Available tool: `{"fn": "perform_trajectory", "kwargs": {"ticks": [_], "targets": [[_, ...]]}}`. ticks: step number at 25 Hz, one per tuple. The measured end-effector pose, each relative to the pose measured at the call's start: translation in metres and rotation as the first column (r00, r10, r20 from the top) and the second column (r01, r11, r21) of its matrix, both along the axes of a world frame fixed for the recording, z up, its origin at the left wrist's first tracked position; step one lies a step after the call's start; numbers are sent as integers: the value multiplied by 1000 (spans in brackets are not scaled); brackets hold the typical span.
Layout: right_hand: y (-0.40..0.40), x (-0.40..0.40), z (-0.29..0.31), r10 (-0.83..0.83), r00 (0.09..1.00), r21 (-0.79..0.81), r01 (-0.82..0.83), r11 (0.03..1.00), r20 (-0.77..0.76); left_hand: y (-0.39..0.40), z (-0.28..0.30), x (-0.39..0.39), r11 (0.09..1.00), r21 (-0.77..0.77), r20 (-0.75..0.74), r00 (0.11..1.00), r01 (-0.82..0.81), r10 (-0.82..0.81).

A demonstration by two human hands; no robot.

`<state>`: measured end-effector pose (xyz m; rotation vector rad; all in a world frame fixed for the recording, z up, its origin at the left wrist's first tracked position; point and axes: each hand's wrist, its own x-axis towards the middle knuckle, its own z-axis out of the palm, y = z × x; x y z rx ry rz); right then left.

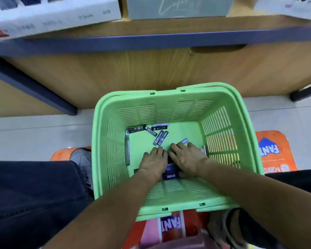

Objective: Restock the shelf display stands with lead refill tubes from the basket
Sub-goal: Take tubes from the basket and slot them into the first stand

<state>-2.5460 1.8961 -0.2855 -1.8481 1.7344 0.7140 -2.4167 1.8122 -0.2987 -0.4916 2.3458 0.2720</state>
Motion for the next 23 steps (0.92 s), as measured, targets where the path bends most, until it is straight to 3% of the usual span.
{"fn": "perform_trajectory", "kwargs": {"ticks": [5,7,11,23], "targets": [[-11,-32,-4,-277,955,-5,279,960,108,-27,-2,-4,976,-15,-57,975,-215,214],[-7,-47,-1,-212,976,68,208,976,53,-30,-3,-5,972,24,-47,971,-235,236],[15,-42,-4,130,979,147,-106,983,-159,-4,-9,-6,992,-72,59,993,-101,106],[24,-34,-21,121,978,180,-89,980,-173,11,-14,-15,987,-158,100,995,-2,18]]}}
